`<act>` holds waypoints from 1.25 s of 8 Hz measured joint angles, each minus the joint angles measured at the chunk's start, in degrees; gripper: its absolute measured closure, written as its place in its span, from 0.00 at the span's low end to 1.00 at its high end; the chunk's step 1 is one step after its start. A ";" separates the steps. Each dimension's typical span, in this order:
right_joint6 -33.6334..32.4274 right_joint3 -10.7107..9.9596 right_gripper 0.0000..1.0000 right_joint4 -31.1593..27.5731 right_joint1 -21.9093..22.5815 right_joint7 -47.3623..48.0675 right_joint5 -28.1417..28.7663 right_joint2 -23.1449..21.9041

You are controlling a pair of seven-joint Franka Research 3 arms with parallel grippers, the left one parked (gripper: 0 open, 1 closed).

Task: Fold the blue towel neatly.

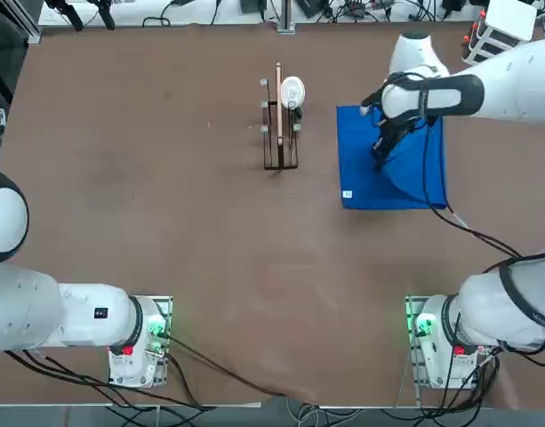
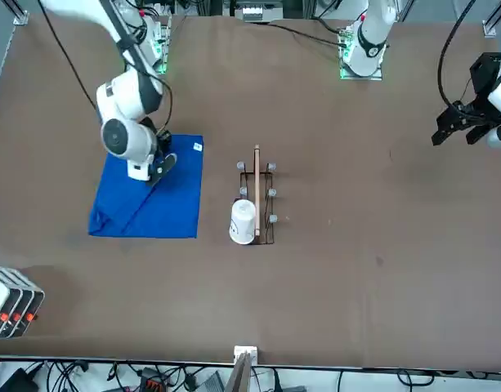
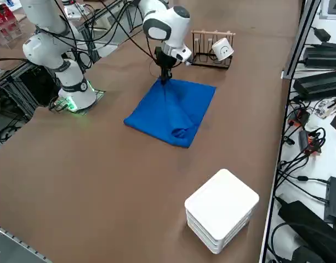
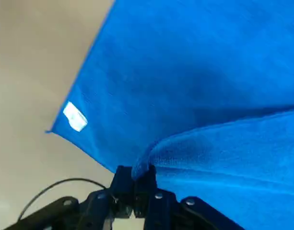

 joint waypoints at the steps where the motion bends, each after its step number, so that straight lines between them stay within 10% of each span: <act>1: 1.22 0.01 0.97 -0.01 1.86 1.64 0.00 0.48; 10: 8.14 -0.05 0.97 -0.02 9.68 11.36 0.00 3.68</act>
